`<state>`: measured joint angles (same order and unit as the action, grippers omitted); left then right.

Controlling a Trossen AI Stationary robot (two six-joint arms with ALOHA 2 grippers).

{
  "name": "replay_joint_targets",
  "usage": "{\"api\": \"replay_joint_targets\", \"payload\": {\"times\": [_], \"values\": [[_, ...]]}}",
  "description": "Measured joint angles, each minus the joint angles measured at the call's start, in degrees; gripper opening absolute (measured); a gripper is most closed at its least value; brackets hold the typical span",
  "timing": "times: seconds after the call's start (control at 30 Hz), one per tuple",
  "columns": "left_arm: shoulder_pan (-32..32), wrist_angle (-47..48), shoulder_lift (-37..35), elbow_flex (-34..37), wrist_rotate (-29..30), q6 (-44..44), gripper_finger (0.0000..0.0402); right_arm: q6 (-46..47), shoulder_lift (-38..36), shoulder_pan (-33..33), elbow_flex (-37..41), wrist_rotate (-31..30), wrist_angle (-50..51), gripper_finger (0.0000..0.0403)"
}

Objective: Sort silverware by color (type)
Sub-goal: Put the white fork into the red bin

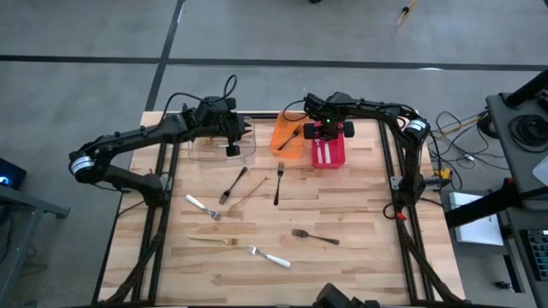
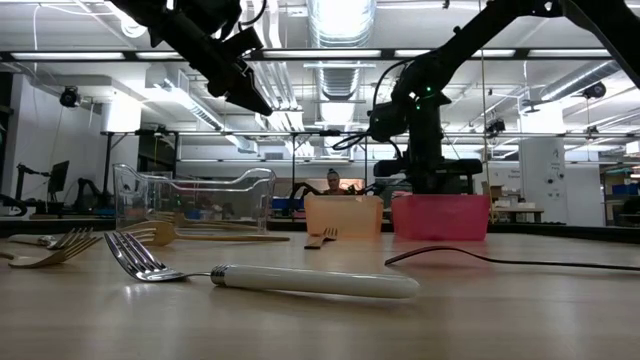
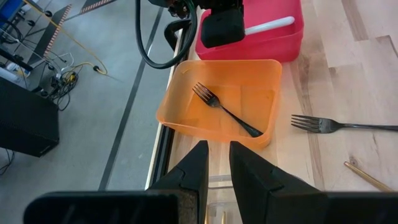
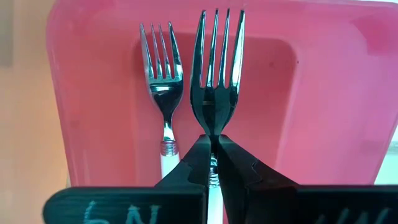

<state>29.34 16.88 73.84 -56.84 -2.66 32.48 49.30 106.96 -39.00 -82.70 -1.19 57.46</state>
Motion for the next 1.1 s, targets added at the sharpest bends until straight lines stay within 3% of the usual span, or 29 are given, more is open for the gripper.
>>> {"api": "replay_joint_targets", "payload": {"times": [1.1], "values": [[0.00, 0.09, 0.00, -0.01, 0.00, 0.00, 0.0048, 0.20, 0.00, 0.37, 4.46, -0.44, -4.56, 0.0009]]}}
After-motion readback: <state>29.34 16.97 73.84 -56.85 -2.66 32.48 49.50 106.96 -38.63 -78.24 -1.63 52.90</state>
